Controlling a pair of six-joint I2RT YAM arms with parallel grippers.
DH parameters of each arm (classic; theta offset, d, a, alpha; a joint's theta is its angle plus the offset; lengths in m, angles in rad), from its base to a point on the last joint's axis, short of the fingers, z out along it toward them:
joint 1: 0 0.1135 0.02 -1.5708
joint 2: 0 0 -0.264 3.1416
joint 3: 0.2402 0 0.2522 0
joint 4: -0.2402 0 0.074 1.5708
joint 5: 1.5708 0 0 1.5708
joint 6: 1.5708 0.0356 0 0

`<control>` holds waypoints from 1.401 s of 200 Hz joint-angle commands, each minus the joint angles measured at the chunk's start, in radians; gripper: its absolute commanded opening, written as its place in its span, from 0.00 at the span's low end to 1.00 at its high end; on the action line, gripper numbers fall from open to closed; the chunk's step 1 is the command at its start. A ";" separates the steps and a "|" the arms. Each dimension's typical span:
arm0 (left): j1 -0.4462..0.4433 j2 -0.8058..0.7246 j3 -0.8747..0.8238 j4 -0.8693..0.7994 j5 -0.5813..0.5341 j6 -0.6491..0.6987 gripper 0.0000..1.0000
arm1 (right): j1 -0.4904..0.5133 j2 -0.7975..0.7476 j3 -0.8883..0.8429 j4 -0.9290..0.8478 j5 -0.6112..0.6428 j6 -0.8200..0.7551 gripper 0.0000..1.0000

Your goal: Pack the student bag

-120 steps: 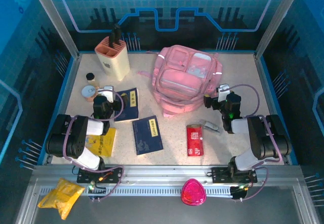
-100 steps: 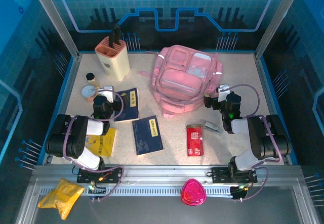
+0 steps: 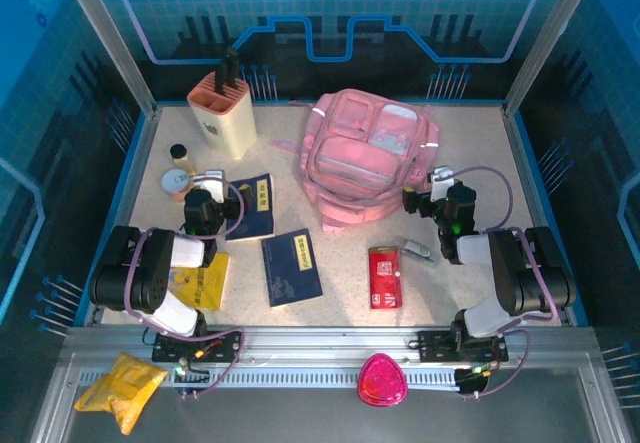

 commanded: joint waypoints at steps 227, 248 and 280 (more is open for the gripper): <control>0.004 -0.291 -0.026 -0.141 -0.035 -0.017 0.99 | -0.007 -0.245 0.067 -0.262 0.062 0.035 1.00; 0.005 -0.399 0.015 -0.287 -0.052 -0.101 0.99 | -0.014 -0.317 0.146 -0.458 0.071 0.136 1.00; 0.005 -0.552 0.108 -0.557 -0.033 -0.265 0.99 | -0.061 -0.377 0.240 -0.683 0.024 0.368 1.00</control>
